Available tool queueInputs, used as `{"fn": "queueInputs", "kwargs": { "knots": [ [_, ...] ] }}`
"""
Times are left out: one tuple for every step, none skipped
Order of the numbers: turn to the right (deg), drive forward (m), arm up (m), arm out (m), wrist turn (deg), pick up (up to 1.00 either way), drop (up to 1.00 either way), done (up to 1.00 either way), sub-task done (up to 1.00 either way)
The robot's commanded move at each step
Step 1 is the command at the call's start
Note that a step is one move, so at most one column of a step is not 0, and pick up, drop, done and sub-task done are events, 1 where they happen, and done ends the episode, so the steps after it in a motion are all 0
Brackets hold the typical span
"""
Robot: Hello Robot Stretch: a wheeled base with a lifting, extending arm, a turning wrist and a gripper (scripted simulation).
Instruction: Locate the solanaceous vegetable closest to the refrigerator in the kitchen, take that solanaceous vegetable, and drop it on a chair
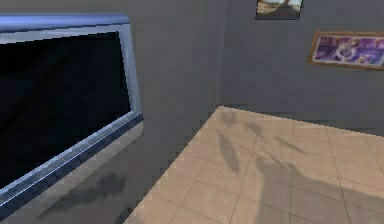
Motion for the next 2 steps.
{"fn": "queueInputs", "kwargs": {
  "knots": [
    [0.0, 0.0, 0.0, 0.0, 45.0, 0.0, 0.0, 0.0, 0.0],
    [0.0, 0.0, 0.0, 0.0, 45.0, 0.0, 0.0, 0.0, 0.0]
  ]
}}
